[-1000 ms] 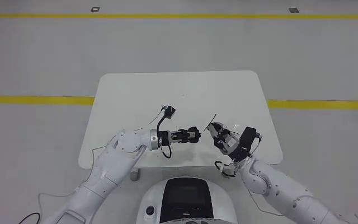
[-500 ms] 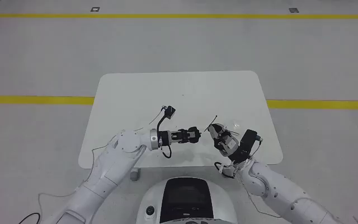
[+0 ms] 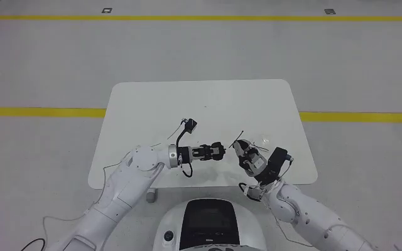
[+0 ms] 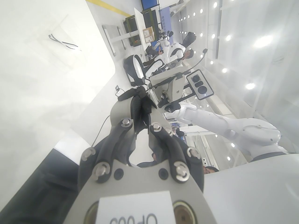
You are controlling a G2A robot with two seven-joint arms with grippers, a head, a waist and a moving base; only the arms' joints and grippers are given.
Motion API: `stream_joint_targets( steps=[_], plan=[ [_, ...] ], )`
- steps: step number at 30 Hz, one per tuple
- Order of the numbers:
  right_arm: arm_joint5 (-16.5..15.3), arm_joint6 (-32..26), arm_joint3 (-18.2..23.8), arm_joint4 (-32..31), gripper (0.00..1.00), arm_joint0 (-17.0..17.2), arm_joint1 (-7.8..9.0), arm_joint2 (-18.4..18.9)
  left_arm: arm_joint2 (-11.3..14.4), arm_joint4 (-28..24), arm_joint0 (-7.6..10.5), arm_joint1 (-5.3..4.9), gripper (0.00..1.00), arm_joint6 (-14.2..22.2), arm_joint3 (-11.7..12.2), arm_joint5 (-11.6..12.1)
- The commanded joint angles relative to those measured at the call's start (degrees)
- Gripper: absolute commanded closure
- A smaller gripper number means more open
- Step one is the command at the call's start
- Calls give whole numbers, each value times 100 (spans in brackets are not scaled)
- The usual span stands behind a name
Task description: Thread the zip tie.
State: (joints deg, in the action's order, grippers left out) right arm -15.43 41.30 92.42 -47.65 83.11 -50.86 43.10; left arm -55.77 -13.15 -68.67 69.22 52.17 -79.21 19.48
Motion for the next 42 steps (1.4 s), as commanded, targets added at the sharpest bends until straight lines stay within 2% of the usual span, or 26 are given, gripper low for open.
stream_joint_targets(
  steps=[1, 12, 28, 42],
  plan=[
    [33, 1, 3, -41, 100, 13, -38, 12, 0, 0, 0, 0, 100, 0, 0, 0],
    [79, -62, 11, -289, 100, 161, -179, 143, 0, 0, 0, 0, 100, 0, 0, 0],
    [-150, -56, -31, -482, 100, 378, -315, 458, 0, 0, 0, 0, 100, 0, 0, 0],
    [-189, -73, -106, -637, 100, 448, -472, 598, 0, 0, 0, 0, 100, 0, 0, 0]
  ],
)
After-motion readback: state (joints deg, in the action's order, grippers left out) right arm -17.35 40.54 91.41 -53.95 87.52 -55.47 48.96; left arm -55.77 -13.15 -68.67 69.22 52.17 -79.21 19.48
